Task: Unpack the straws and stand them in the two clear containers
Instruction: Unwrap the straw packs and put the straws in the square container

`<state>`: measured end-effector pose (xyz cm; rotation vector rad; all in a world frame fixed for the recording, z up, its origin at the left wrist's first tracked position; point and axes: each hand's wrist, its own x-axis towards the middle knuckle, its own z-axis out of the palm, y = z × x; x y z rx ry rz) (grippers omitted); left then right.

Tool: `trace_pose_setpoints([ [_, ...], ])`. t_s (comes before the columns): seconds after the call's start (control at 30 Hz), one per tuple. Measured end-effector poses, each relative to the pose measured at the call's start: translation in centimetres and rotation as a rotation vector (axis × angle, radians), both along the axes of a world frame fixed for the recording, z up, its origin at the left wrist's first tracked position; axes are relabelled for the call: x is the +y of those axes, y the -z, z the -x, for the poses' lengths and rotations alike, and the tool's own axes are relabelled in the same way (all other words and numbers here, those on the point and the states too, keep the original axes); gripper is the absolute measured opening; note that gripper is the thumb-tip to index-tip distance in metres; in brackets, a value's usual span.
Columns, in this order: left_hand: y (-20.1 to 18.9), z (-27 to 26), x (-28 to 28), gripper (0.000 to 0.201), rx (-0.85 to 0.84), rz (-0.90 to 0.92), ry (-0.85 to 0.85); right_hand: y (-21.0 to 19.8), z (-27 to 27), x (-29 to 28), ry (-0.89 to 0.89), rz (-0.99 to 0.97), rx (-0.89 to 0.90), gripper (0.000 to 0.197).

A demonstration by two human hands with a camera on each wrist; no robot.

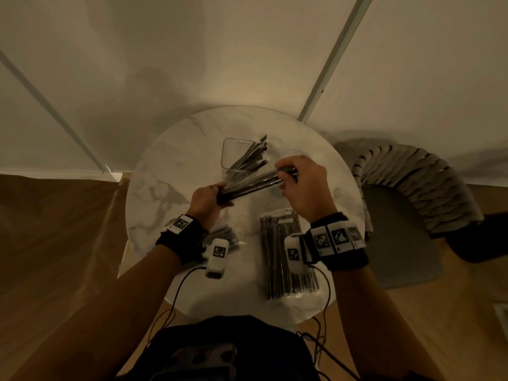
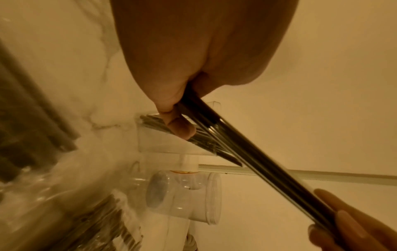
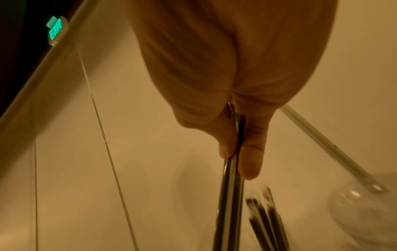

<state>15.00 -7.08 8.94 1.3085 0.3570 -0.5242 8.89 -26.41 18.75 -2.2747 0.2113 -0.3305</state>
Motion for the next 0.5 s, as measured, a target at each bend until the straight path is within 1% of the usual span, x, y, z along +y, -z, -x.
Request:
trace_pose_setpoints([
  [0.1, -1.3, -1.4, -0.4, 0.033, -0.069, 0.127, -0.091, -2.6, -1.7, -1.2, -0.003, 0.001, -0.029, 0.016],
  [0.13, -2.0, -1.9, -0.6, 0.032, -0.096, 0.129, -0.121, -3.6, -2.2, -1.6, -0.003, 0.004, -0.039, 0.015],
  [0.2, -2.1, -3.5, -0.5, 0.029, -0.163, 0.062, -0.136, -5.5, -3.3, -2.4, 0.010, 0.009, -0.065, 0.016],
  [0.3, -2.0, -5.5, -0.2, 0.023, -0.267, -0.199, -0.127, -7.2, -5.2, -3.5, 0.032, 0.062, -0.133, 0.018],
  [0.37, -1.2, -6.7, -0.1, 0.022, -0.339, -0.393, -0.097, -7.3, -6.4, -4.0, 0.034, 0.107, -0.126, 0.018],
  [0.43, -0.9, -7.3, -0.3, 0.025, -0.398, -0.575, 0.001, -6.8, -7.4, -3.9, 0.019, 0.159, -0.097, 0.017],
  [0.5, -0.3, -7.8, -0.6, 0.033, -0.458, -0.700, 0.128, -5.8, -8.2, -3.3, -0.017, 0.227, -0.085, 0.018],
])
